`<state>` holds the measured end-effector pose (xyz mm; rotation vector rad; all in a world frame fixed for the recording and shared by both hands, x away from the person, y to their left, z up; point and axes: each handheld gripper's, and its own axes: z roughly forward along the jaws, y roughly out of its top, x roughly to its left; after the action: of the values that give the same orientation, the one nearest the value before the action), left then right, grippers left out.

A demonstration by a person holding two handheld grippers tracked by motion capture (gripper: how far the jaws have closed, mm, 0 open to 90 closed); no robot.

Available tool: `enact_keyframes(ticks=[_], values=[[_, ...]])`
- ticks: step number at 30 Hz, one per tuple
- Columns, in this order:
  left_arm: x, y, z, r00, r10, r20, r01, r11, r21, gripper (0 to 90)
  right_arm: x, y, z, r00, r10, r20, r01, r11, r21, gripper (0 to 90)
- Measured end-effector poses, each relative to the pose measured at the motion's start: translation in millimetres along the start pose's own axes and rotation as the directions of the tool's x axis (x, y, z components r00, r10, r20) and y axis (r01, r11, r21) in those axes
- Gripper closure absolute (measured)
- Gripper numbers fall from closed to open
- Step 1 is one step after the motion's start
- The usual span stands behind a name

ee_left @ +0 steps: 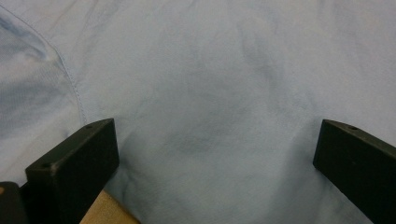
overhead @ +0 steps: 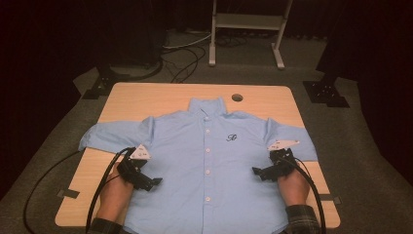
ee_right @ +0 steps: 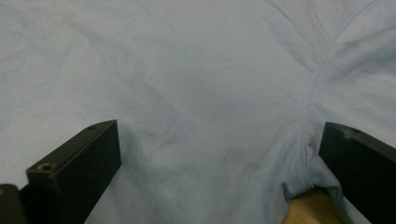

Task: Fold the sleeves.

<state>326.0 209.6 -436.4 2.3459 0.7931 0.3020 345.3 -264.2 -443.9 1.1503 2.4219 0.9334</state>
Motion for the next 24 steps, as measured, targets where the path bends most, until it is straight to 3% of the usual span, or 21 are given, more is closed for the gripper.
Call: enact_keyframes(ticks=[13, 24], values=[[10.0, -7.6, -7.5, 0.9999, 0.012, 0.010, -0.012, 0.9999, 0.012, 0.0, 7.9, 6.9, 4.8, 1.0000, -0.002, -0.003, 0.002, 1.000, 0.015, 0.0], [16.6, -16.4, -15.3, 0.9999, -0.008, 0.009, 0.008, 0.9999, 0.012, 0.0, 17.6, 13.7, 11.0, 1.0000, -0.002, 0.001, 0.002, 1.000, 0.014, 0.0]])
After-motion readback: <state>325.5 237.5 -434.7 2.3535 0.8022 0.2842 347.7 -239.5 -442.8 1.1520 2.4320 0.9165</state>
